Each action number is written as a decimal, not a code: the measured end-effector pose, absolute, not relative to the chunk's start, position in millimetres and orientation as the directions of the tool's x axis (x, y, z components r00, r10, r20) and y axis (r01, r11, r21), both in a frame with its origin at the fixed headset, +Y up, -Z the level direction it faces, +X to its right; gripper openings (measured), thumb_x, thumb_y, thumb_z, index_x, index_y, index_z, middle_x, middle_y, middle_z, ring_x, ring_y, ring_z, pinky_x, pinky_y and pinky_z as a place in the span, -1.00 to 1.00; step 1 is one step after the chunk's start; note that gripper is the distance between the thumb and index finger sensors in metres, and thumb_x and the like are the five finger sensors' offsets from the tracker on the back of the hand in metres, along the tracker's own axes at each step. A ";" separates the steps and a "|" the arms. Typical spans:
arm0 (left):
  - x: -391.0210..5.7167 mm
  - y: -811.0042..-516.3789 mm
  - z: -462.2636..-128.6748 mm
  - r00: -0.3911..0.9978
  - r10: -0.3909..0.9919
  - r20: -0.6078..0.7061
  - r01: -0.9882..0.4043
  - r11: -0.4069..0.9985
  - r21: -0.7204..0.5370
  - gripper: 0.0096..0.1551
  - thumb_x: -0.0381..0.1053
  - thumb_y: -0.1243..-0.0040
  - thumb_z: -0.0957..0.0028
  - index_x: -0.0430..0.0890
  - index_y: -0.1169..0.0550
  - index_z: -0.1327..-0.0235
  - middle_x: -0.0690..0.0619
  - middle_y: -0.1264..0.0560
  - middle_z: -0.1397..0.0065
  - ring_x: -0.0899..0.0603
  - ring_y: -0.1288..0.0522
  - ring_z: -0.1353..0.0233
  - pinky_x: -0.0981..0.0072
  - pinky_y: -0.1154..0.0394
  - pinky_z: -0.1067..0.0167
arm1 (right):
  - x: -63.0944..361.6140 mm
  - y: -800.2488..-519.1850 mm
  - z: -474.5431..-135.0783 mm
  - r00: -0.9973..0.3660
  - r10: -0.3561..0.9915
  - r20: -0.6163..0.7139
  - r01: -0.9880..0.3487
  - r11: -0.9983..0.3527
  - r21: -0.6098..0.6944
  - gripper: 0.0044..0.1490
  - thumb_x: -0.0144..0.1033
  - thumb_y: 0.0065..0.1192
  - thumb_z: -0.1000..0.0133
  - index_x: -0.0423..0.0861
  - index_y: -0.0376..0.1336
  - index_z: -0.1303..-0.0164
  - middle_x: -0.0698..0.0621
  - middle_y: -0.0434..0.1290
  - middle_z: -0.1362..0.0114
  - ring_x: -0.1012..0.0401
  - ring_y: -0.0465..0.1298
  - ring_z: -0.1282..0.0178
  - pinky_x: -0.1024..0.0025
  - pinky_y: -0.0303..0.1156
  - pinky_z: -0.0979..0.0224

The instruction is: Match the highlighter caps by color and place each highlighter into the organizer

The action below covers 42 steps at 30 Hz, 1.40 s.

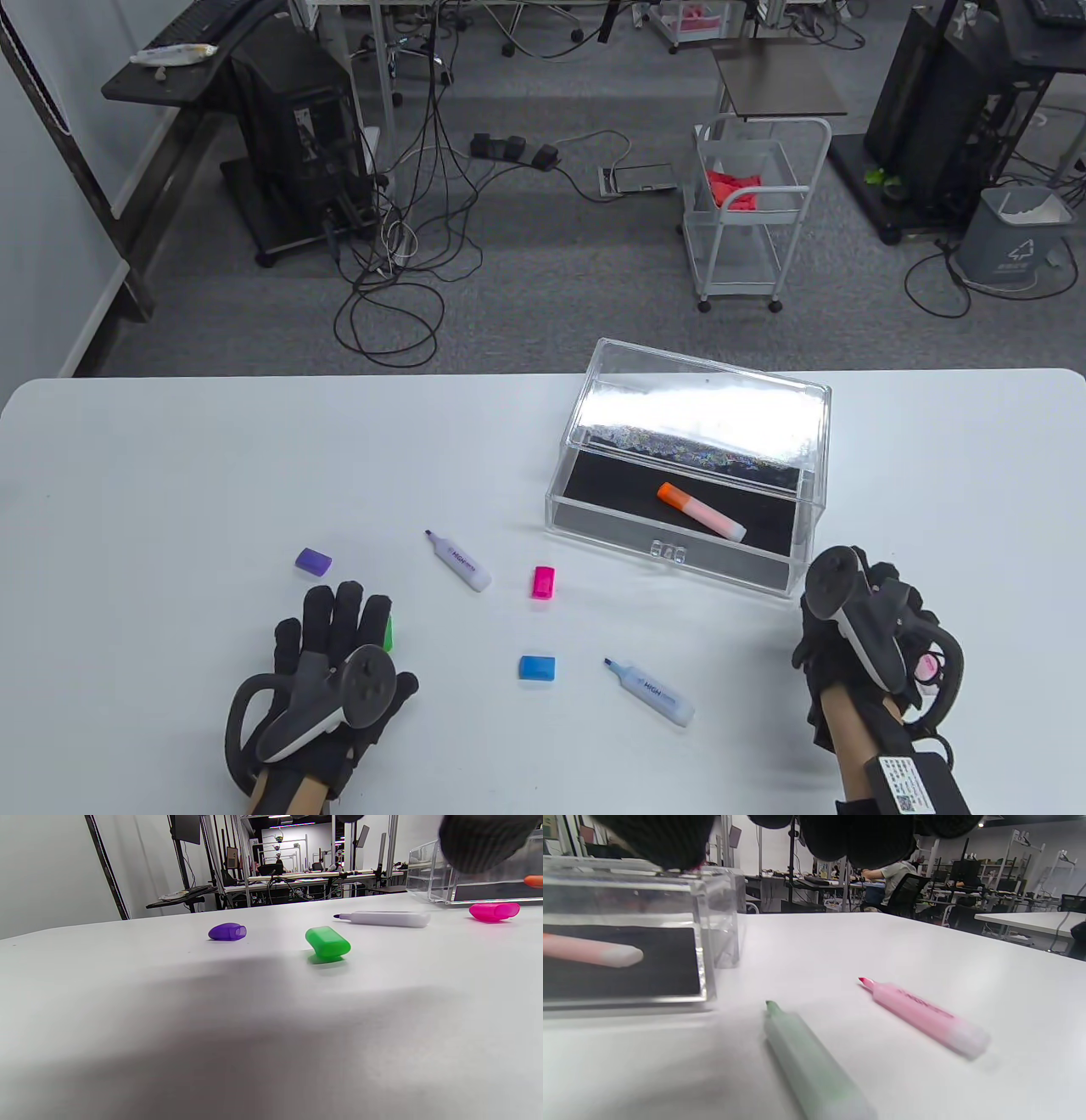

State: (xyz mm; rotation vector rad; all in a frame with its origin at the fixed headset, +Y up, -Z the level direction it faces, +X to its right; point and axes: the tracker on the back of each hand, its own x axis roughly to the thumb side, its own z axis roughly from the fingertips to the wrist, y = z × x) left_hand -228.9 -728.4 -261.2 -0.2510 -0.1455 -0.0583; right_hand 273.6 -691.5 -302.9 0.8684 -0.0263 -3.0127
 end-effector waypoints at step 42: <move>-237.9 -731.2 -264.2 0.993 -0.032 0.113 0.061 0.962 -0.264 0.11 0.52 0.18 -0.27 0.01 0.29 -0.78 -0.10 0.40 -0.80 -0.41 0.37 -0.79 -0.44 0.22 -0.58 | 293.8 -748.0 -306.5 -0.759 -0.083 -0.646 -0.069 -0.976 0.206 -0.30 -0.21 0.26 -0.02 -0.11 0.17 -0.37 -0.14 0.41 -0.28 0.03 0.58 -0.13 -0.20 0.44 -0.26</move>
